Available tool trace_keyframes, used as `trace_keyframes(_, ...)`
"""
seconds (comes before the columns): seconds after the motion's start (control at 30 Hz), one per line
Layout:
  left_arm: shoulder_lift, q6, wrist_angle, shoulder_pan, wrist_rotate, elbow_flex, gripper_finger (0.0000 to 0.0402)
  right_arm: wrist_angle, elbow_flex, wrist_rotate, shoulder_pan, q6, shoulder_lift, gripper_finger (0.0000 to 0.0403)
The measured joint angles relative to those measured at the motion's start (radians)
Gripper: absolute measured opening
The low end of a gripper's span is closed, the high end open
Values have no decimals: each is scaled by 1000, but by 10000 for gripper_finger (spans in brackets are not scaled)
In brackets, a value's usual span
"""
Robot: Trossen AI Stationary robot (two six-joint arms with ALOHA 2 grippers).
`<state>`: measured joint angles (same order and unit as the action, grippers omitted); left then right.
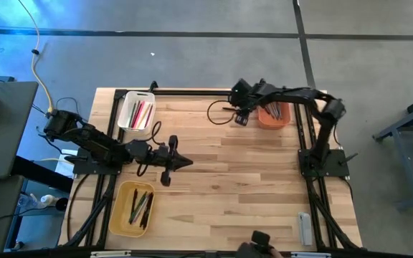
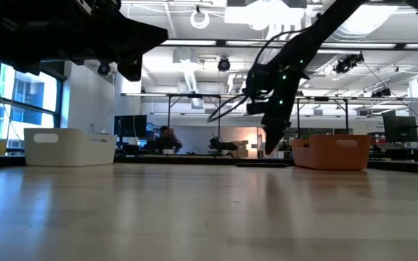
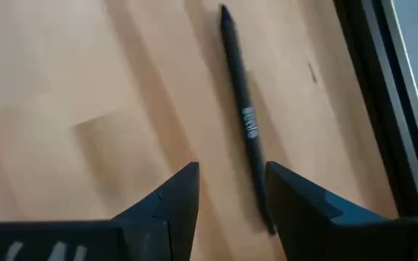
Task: Sort crayons/erasers/pens/pencils in bins
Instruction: Put the black pen into the yellow bin
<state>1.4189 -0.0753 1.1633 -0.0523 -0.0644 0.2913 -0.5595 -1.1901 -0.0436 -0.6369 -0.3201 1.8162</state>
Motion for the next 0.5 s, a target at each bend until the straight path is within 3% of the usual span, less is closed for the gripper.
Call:
trace_keyframes(0.3, 0, 0, 0, 0, 9, 0, 1, -76, -172, 3, -36, -47, 172, 150)
trace_keyframes(0.5, 0, 0, -15, 0, 9, 0, 1, -97, -206, 28, -47, -66, 223, 150)
